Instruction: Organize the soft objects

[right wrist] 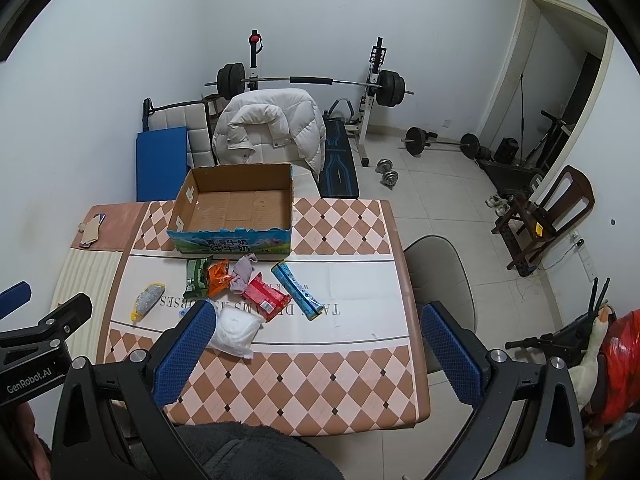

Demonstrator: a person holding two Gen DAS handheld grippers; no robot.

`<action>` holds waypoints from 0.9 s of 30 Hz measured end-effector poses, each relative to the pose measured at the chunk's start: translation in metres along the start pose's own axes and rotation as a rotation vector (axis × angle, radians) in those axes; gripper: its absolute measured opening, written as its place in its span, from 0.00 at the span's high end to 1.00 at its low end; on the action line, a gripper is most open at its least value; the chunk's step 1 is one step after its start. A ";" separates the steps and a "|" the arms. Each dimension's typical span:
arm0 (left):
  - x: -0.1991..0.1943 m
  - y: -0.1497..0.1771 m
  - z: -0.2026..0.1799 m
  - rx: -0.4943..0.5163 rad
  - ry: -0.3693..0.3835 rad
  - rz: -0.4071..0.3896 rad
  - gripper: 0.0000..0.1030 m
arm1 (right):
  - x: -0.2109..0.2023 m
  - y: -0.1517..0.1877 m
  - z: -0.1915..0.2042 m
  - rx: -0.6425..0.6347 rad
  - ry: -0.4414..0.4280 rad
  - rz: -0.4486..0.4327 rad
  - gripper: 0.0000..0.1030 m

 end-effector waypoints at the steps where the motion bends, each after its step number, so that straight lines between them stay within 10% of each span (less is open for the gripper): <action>1: 0.000 0.002 0.002 -0.002 0.001 0.000 0.00 | 0.000 0.001 0.000 -0.002 0.000 0.000 0.00; 18: 0.003 -0.001 0.002 -0.008 -0.008 0.003 0.00 | 0.004 -0.002 -0.005 0.008 -0.008 0.014 0.00; 27: 0.075 0.018 0.067 -0.084 -0.120 0.105 0.00 | 0.072 0.019 0.028 0.007 -0.050 0.146 0.00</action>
Point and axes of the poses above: each gripper's, at about its wrist camera, not at the fingertips, and x roughly the way its jaws point, z to its left, y to its underside, the point moved 5 cm from there along x, roughly the way its jaws point, and after that the axes turned 4 degrees about y, right-handed, at the moved point
